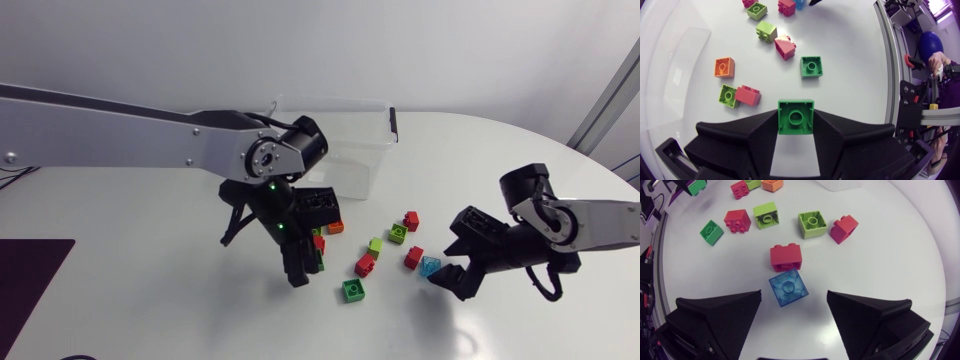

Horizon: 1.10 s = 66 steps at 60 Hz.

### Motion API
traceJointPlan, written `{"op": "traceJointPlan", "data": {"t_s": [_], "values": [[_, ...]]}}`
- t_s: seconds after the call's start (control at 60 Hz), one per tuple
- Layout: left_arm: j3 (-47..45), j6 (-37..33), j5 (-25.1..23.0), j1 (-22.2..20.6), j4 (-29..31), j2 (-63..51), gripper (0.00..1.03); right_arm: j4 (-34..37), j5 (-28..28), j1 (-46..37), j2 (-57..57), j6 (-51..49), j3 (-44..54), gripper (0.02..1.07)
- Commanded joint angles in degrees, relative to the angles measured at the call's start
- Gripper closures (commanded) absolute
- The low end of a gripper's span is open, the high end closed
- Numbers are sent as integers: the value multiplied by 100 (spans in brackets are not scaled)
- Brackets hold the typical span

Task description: Place the duplo bricks in the container

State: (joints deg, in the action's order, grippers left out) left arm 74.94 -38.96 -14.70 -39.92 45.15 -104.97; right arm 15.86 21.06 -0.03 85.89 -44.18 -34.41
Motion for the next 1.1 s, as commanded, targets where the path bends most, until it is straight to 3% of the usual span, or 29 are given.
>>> {"op": "traceJointPlan", "data": {"t_s": [0.0,0.167,0.317,0.367,0.6,0.867,1.083], "values": [[-49,46,-7,90,73,363,70,-56,-67,126,271,-301,-101,18],[223,161,-7,230,73,776,70,-74,-84,197,543,-416,-189,36],[698,372,-15,564,-6,864,70,-127,-76,223,587,-416,-171,71],[803,433,-15,661,-138,838,70,-136,-76,214,570,-380,-153,77],[1278,1224,20,1057,-1307,512,69,146,-190,241,-309,-196,119,81],[2104,1866,231,1435,-1992,-358,66,1113,-190,504,-1452,208,-232,81],[2737,2033,503,1637,-2273,-1078,65,1464,-225,996,-1742,780,-769,81]]}}
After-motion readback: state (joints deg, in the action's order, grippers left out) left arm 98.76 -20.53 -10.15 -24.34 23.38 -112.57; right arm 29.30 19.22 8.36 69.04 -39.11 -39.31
